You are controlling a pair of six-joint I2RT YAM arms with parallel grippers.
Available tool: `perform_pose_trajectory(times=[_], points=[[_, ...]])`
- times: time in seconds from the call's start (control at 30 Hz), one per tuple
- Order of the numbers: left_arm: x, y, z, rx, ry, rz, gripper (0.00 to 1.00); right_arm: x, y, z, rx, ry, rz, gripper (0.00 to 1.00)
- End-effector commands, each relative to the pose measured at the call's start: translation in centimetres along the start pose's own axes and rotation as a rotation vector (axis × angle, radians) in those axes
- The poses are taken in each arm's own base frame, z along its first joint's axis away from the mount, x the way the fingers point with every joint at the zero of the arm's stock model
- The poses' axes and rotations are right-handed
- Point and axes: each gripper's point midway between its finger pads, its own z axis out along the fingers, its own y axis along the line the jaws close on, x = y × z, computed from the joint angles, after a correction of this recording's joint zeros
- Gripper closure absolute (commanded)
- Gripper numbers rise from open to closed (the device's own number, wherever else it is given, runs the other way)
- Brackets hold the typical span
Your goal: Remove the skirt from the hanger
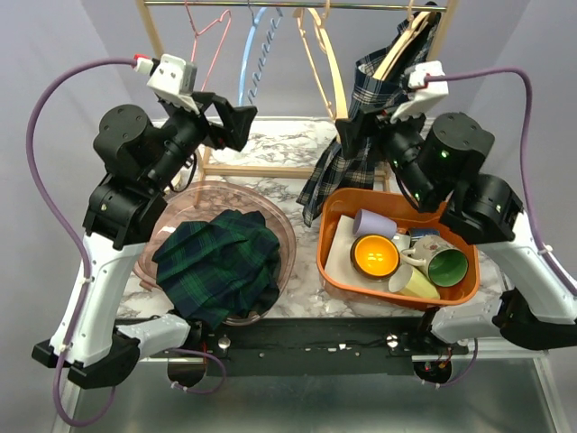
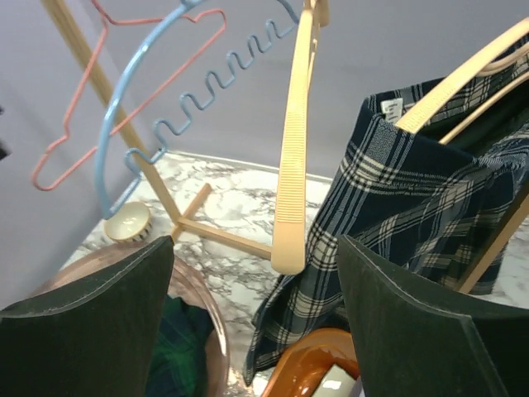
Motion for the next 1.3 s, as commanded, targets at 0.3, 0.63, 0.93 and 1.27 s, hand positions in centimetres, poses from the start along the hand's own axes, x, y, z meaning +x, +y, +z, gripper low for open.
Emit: perform_pose_trajectory(times=[0.3,0.63,0.93,1.27], points=[[3.5,-0.4,-3.9,0.016,-0.001,-0.064,0.01,-2.2,-10.6,5.4,0.441,-0.042,0.069,0.06],[4.1,-0.4,-5.2,0.015,-0.047,-0.083,0.01,3.1,-9.3,10.7,0.396,0.036,0.131,0.00],[3.6,-0.2,-6.1,0.002,-0.074,-0.074,0.01,7.6,-12.4,11.2,0.553,0.112,0.024,0.12],[3.0,0.4,-5.8,-0.034,-0.095,-0.090,0.01,7.5,-13.5,8.2,0.549,0.120,-0.020,0.24]])
